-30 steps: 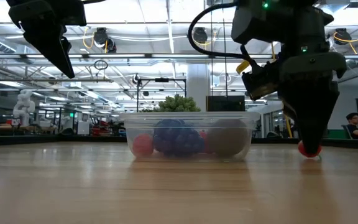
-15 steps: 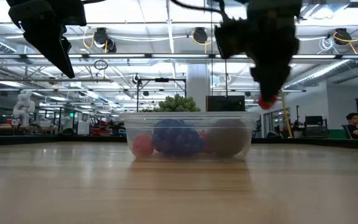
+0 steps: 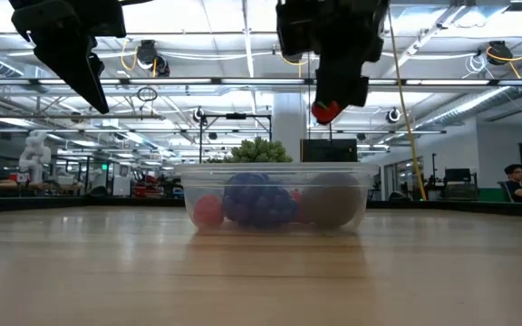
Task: Pick and placing Produce into tupperware
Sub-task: Put the red cherry into the bin
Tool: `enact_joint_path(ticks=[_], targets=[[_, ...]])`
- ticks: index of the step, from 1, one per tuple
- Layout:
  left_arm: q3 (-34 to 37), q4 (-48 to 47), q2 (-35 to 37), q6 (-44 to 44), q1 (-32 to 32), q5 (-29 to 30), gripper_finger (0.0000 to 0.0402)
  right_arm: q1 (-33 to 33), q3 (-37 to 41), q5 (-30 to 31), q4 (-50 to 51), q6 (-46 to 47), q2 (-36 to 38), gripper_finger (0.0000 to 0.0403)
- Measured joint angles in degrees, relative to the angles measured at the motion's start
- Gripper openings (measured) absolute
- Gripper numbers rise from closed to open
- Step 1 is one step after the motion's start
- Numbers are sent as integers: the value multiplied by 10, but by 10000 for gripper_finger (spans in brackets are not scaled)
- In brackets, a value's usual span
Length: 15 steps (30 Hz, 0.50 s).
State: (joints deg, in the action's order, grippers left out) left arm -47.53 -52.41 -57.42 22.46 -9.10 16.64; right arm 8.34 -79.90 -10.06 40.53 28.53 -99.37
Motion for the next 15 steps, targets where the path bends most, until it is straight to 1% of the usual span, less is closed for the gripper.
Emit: enact_joint_path(ticks=[7,15], targets=[[0,0,0,-1,0,0,253,-29,0,-63,-29,-38,-47,112],[0,0,0,-12,0,0,253,-50,-5,-68,-22,-68,-88,112]])
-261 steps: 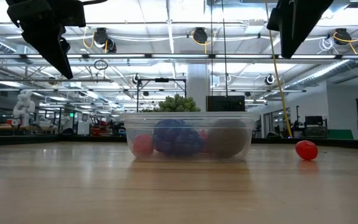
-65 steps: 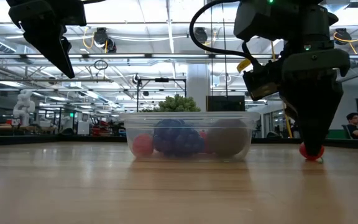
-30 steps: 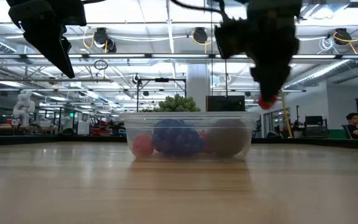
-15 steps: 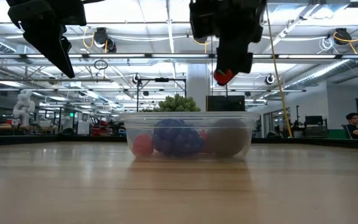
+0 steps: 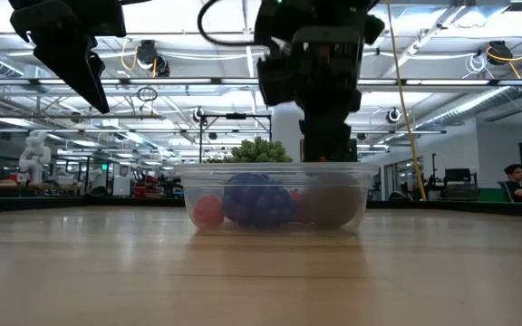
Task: Pick and placing Produce into tupperware
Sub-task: Put the red cherry into the bin
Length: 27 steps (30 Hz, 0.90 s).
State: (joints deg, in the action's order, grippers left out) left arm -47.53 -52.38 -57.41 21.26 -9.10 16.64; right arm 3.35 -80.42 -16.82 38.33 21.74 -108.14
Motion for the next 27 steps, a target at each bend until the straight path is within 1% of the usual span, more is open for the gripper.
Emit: enact_joint_path(ticks=[5,20,27], targets=[[0,0,0,0,0,0,253,-3,0,-2,0,-6,-19,112],[0,0,0,0,0,0,253,-4,0,-3,-18,-36,-21,112],[0,0,0,0,0,0,253,-4,0,-3,-56,-44,-21,112]])
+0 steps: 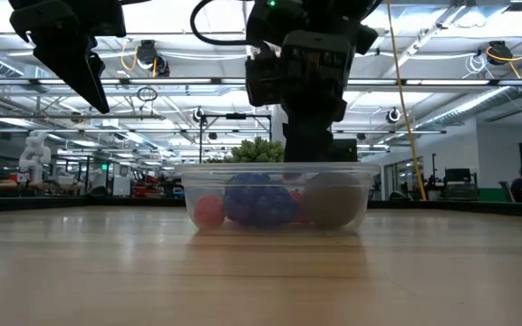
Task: Pick and placing Produce into tupperware
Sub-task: Put the red cherry into the bin
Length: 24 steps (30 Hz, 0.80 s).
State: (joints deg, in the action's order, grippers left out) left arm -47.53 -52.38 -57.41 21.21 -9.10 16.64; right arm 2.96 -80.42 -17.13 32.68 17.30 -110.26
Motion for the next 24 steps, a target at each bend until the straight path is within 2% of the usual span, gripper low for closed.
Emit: enact_joint_path(ticks=[5,24], targets=[[0,0,0,0,0,0,253,0,0,-27,-17,3,0,112],[0,0,0,0,0,0,253,0,0,-25,-29,17,0,118]])
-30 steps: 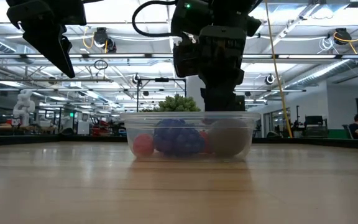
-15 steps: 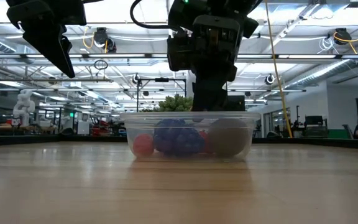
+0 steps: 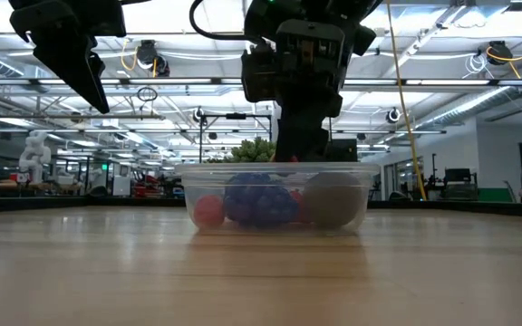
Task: Pick and placing Produce into tupperware
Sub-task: Put the red cherry into the bin, then return to Home Position
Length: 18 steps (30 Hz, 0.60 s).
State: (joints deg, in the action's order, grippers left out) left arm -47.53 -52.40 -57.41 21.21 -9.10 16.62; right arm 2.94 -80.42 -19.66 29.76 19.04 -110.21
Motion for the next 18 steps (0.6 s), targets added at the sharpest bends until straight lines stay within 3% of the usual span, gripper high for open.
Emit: enact_joint_path(ticks=[10,18], targets=[[0,0,0,0,0,0,253,0,0,0,0,-1,0,154],[0,0,0,0,0,0,253,0,0,0,-20,-21,2,159]])
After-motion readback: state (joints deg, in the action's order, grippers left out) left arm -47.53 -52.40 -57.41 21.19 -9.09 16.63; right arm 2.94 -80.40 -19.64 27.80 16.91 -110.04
